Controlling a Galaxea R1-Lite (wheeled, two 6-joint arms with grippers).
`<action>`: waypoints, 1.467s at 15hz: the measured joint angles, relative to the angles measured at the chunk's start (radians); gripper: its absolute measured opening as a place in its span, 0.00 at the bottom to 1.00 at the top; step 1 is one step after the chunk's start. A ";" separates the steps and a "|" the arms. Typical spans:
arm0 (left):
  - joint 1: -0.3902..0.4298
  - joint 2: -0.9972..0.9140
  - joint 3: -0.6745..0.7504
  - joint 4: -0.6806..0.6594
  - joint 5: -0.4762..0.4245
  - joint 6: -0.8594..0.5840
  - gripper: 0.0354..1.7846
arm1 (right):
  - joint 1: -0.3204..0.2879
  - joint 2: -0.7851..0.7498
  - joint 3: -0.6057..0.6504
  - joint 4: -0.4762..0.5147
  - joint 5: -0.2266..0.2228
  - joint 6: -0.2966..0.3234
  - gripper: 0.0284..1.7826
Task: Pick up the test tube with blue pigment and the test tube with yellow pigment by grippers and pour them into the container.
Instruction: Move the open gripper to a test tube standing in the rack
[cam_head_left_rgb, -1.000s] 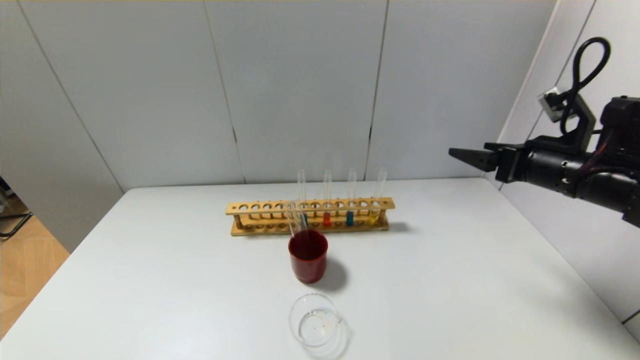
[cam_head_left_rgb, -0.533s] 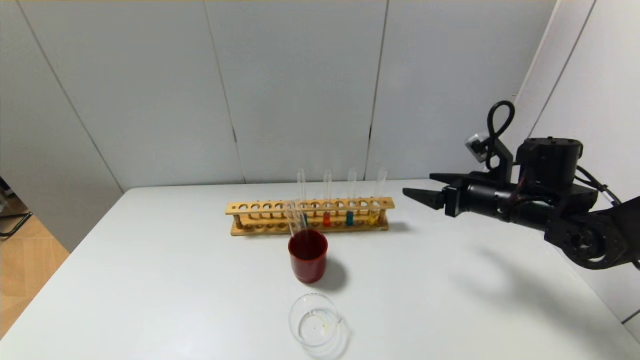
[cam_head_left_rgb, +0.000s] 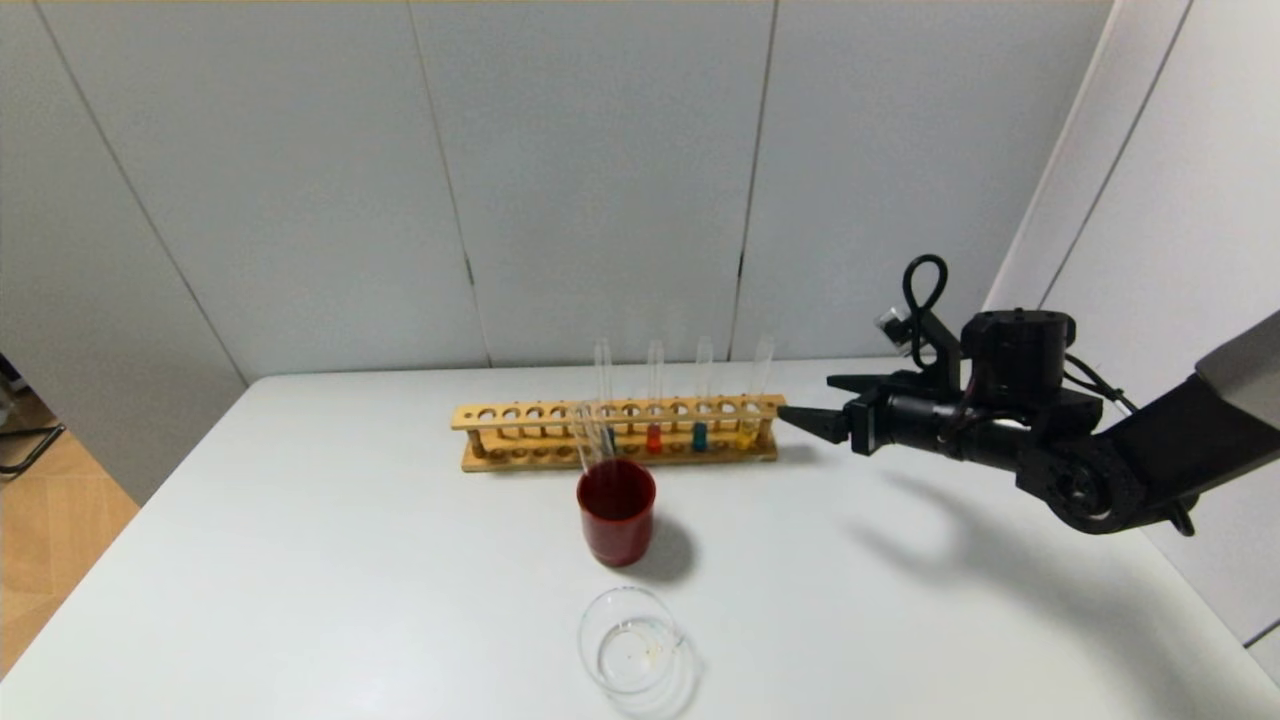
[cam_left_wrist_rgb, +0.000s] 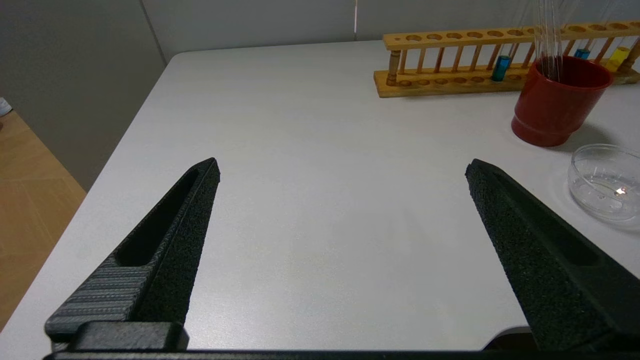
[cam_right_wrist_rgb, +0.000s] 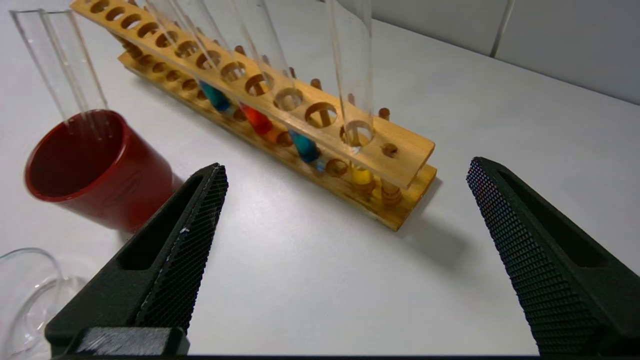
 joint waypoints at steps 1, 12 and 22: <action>0.000 0.000 0.000 0.000 0.000 0.000 0.97 | 0.008 0.021 -0.027 0.000 0.000 0.000 0.98; 0.000 0.000 0.000 0.000 0.000 0.000 0.97 | 0.046 0.209 -0.283 0.026 -0.005 -0.003 0.98; 0.000 0.000 0.000 0.000 0.000 0.000 0.97 | 0.070 0.276 -0.400 0.085 -0.011 -0.006 0.91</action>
